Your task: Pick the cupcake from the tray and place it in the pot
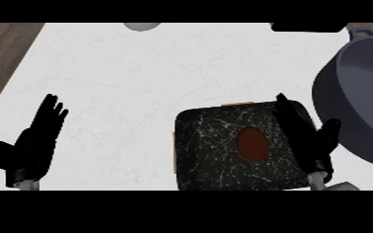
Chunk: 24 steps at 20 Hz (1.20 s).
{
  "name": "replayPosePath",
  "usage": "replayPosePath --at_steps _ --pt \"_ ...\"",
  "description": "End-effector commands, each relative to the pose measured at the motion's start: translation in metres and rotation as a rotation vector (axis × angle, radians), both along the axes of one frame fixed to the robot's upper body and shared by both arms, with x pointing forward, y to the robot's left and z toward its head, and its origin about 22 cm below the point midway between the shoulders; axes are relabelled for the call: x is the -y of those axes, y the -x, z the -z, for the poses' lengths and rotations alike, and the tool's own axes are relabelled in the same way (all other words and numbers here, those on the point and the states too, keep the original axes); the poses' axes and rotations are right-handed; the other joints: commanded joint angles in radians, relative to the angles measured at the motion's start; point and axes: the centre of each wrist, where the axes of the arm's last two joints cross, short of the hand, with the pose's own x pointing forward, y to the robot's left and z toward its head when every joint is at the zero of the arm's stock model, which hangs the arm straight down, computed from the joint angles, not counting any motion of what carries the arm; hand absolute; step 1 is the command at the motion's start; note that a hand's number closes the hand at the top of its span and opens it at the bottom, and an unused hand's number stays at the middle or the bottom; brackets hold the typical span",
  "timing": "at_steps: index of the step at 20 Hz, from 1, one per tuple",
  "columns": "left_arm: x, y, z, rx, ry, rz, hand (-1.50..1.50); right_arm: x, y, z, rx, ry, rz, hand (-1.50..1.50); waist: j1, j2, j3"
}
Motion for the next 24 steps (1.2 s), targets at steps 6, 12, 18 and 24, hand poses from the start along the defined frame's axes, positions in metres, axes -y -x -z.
replayPosePath --at_steps 6,12,18,24 --pt "0.018 -0.039 -0.063 0.261 -0.152 0.077 0.00 0.010 -0.080 -0.089 0.546 0.031 -0.392 1.50 0.034 0.014 0.015" --pt "0.034 -0.049 -0.069 0.218 -0.108 0.094 0.00 0.068 -0.088 -0.045 0.755 0.217 -0.402 -1.50 0.011 0.013 0.011" --pt "0.030 -0.057 -0.060 0.189 -0.112 0.091 0.00 0.089 -0.120 -0.060 0.854 0.236 -0.562 -1.50 0.001 0.006 0.006" --pt "0.031 -0.058 -0.065 0.189 -0.122 0.069 0.00 0.080 -0.116 -0.120 0.658 0.454 -0.883 -1.50 -0.021 -0.007 0.003"
